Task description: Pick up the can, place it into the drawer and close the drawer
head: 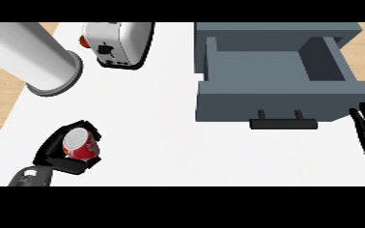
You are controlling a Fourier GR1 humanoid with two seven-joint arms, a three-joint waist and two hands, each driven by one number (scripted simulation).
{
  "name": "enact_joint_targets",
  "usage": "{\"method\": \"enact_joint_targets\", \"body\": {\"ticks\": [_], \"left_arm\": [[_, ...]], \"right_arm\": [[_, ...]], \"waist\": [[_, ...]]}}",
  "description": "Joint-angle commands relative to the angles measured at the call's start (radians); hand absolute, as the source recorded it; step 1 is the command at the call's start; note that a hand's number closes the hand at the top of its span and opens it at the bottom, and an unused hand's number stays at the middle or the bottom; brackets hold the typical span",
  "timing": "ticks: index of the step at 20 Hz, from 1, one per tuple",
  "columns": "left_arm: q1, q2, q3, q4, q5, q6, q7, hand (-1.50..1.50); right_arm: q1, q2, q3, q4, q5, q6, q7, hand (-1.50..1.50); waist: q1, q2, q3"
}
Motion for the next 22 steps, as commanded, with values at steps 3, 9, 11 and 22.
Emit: {"method": "enact_joint_targets", "body": {"ticks": [3, 9, 11, 22], "left_arm": [[0.034, -0.034, -0.028, -0.082, 0.046, -0.109, -0.005, 1.5], [-0.027, -0.17, 0.175, -0.12, 0.195, 0.286, 0.215, 1.5], [-0.046, -0.228, 0.206, -0.154, 0.206, 0.417, 0.226, 1.5], [-0.023, -0.33, 0.019, -0.592, 0.157, 0.539, 0.515, 1.5]], "right_arm": [[0.022, -0.008, -0.033, -0.012, -0.044, 0.023, -0.005, -1.5], [0.081, -0.003, -0.036, -0.055, -0.053, 0.043, -0.017, -1.5], [0.066, 0.015, -0.01, -0.03, -0.016, 0.029, -0.033, -1.5], [0.094, -0.008, -0.062, -0.031, -0.08, 0.048, -0.044, -1.5]], "waist": [[-0.002, 0.0, 0.0], [-0.006, -0.003, 0.001], [0.003, -0.002, 0.001], [-0.001, -0.002, 0.0]]}}
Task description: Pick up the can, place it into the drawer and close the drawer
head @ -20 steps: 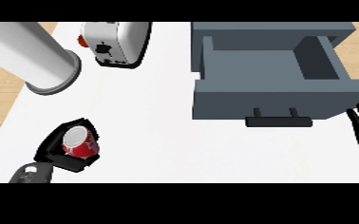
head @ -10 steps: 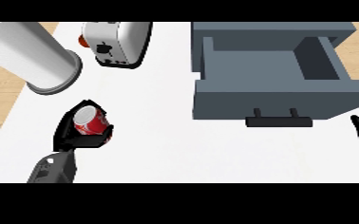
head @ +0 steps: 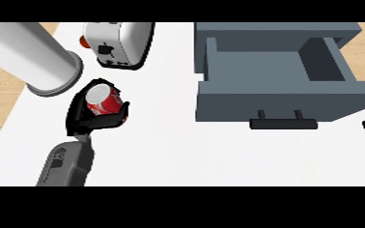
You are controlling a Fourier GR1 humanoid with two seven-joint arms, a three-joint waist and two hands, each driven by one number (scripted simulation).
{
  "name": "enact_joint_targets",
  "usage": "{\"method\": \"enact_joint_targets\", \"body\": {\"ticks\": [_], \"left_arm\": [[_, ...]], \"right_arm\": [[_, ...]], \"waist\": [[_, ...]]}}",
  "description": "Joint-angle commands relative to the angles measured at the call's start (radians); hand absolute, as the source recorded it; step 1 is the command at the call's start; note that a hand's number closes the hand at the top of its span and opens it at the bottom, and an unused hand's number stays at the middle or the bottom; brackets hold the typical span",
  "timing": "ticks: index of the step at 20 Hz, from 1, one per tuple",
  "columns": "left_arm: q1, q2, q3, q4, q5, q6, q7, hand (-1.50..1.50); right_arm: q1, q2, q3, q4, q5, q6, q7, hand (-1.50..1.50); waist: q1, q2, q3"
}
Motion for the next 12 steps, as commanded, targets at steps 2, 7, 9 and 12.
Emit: {"method": "enact_joint_targets", "body": {"ticks": [2, 7, 9, 12], "left_arm": [[-0.033, -0.029, -0.079, -0.171, -0.042, 0.065, 0.129, 1.5], [-0.132, -0.055, -0.154, -0.233, -0.068, 0.132, 0.238, 1.5], [-0.209, -0.025, -0.126, -0.265, -0.056, 0.13, 0.344, 1.5], [-0.238, -0.056, -0.241, -0.357, -0.065, 0.213, 0.478, 1.5]], "right_arm": [[-0.019, -0.014, -0.034, 0.04, -0.002, 0.013, -0.027, -1.5], [0.003, 0.002, -0.012, 0.012, -0.008, 0.015, -0.019, -1.5], [0.061, 0.018, 0.017, -0.056, 0.005, 0.002, -0.007, -1.5], [-0.053, -0.038, -0.068, 0.007, -0.059, -0.001, 0.036, -1.5]], "waist": [[-0.002, 0.001, 0.0], [-0.008, 0.002, 0.0], [-0.01, 0.001, 0.0], [-0.004, 0.001, 0.0]]}}
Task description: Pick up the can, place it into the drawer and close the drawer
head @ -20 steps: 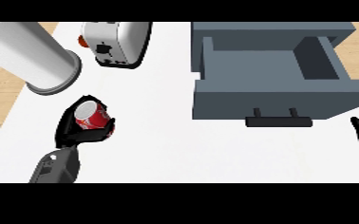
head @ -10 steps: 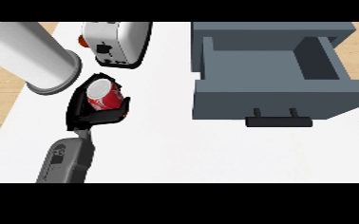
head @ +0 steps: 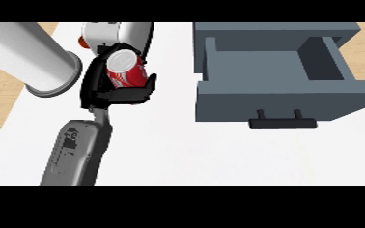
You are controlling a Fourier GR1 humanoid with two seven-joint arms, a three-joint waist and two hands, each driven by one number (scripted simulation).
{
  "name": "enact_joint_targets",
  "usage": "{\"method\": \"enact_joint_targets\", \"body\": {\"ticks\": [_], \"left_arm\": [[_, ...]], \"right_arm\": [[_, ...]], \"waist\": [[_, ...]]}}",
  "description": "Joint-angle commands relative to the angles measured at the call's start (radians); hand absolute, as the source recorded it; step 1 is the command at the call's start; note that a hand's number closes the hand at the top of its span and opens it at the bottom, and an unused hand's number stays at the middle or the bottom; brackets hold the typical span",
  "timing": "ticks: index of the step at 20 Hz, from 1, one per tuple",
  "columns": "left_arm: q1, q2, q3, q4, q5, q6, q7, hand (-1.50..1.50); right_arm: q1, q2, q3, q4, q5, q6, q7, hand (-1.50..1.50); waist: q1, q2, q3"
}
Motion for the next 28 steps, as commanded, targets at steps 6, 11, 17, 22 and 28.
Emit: {"method": "enact_joint_targets", "body": {"ticks": [6, 11, 17, 22, 28], "left_arm": [[-0.248, -0.009, -0.157, 0.064, -0.028, 0.196, 0.138, 1.5], [-0.476, -0.009, -0.204, 0.147, 0.001, 0.294, 0.251, 1.5], [-0.583, -0.01, -0.235, 0.223, 0.029, 0.35, 0.294, 1.5], [-0.789, -0.01, -0.216, 0.434, 0.077, 0.407, 0.252, 1.5], [-0.913, -0.01, -0.268, 0.648, 0.216, 0.429, 0.179, 1.5]], "right_arm": [[-0.01, 0.021, 0.038, -0.023, 0.044, -0.02, 0.021, -1.5], [-0.029, 0.003, -0.002, -0.006, 0.01, -0.011, 0.021, -1.5], [-0.009, -0.016, -0.03, 0.049, -0.001, 0.02, -0.027, -1.5], [-0.045, 0.0, 0.003, 0.059, 0.03, 0.0, -0.025, -1.5], [-0.095, -0.003, 0.014, 0.056, 0.032, -0.024, 0.027, -1.5]], "waist": [[-0.007, 0.002, 0.0], [-0.017, 0.003, 0.0], [-0.009, 0.002, 0.0], [-0.019, 0.005, 0.0], [-0.034, 0.01, 0.0]]}}
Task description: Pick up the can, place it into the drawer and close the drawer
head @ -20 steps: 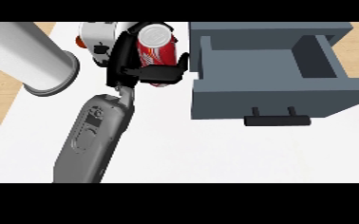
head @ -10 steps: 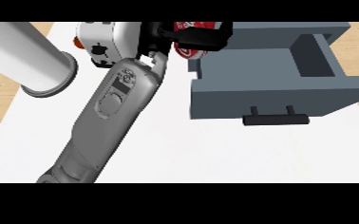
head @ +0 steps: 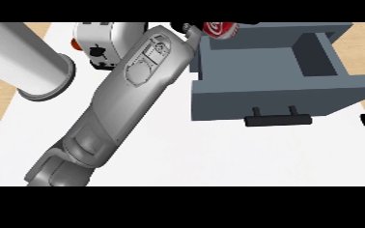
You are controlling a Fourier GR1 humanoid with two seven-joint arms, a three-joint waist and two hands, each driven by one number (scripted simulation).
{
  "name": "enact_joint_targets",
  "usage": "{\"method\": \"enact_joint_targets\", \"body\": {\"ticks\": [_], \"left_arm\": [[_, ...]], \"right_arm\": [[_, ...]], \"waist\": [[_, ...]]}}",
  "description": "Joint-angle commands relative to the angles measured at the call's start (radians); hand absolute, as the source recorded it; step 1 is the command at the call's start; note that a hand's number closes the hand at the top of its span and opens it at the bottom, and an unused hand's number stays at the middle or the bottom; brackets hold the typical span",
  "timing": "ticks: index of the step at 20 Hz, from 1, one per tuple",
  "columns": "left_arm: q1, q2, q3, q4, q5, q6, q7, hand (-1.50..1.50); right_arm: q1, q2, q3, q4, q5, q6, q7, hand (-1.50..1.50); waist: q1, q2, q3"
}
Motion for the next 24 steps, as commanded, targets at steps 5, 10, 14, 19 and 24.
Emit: {"method": "enact_joint_targets", "body": {"ticks": [5, 10, 14, 19, 24], "left_arm": [[-0.161, 0.0, -0.063, 0.206, 0.104, 0.033, -0.045, 1.5], [-0.164, 0.0, -0.111, 0.309, 0.173, 0.05, -0.121, 1.5], [-0.241, 0.0, -0.159, 0.354, 0.226, 0.067, -0.094, 1.5], [-0.214, 0.0, -0.181, 0.432, 0.268, 0.053, -0.179, 1.5], [-0.245, 0.0, -0.234, 0.473, 0.291, 0.112, -0.206, 1.5]], "right_arm": [[0.009, 0.017, 0.025, -0.063, 0.015, -0.016, 0.055, -1.5], [0.035, 0.002, 0.01, -0.022, -0.001, 0.03, 0.005, -1.5], [-0.1, -0.034, 0.005, 0.026, 0.025, -0.017, 0.074, -1.5], [-0.04, -0.011, 0.018, 0.027, 0.04, 0.008, 0.005, -1.5], [-0.121, -0.026, 0.003, 0.046, 0.017, -0.017, 0.048, -1.5]], "waist": [[-0.014, 0.001, 0.0], [-0.032, 0.005, 0.001], [-0.033, 0.009, 0.001], [-0.048, 0.013, 0.002], [-0.059, 0.017, 0.002]]}}
